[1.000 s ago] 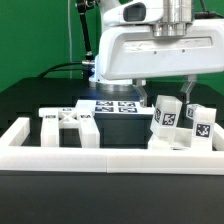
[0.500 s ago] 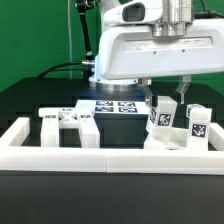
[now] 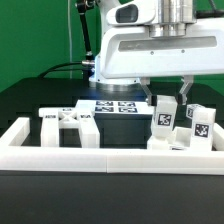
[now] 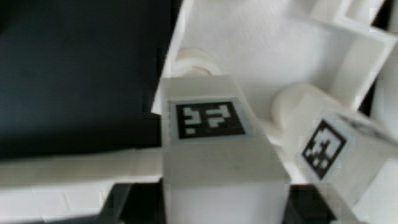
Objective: Assemble chair
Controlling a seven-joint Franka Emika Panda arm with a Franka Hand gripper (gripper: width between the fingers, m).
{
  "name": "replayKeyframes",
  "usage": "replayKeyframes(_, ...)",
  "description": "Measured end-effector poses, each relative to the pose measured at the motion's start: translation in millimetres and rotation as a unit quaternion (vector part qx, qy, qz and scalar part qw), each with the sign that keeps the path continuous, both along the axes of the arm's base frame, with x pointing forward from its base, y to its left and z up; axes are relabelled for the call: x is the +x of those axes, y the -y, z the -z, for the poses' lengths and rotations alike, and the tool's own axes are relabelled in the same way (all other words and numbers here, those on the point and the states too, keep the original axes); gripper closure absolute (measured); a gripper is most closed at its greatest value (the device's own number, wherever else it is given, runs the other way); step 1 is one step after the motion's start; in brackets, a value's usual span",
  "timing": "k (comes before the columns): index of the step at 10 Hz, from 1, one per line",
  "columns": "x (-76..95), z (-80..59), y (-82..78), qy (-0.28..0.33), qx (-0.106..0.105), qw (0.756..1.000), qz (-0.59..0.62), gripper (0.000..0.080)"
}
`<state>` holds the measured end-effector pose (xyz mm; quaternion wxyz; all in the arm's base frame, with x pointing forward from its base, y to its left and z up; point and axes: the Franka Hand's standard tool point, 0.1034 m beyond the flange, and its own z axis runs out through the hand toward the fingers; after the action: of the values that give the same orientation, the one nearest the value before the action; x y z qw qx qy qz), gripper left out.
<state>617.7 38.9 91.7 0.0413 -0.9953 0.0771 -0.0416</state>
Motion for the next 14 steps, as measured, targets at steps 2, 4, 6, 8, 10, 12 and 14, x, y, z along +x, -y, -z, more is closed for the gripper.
replayKeyframes(2,0.1,0.2,-1.4,-0.002,0.007,0.998,0.058,0.0504)
replayKeyframes(4,1.4,0.2,-3.7,-0.002,0.016,0.99,0.142,0.0502)
replayKeyframes(6,1.9,0.4,-10.1,-0.003,0.023,0.978,0.205,0.0502)
replayKeyframes(8,1.4,0.5,-14.8,-0.008,0.03,0.963,0.269,0.0502)
replayKeyframes(10,1.2,0.6,-15.8,-0.013,0.036,0.944,0.329,0.0502)
replayKeyframes(12,-0.9,3.2,-21.2,-0.024,0.048,0.914,0.402,0.0502)
replayKeyframes(14,-2.5,5.6,-28.2,-0.034,0.059,0.883,0.464,0.0503)
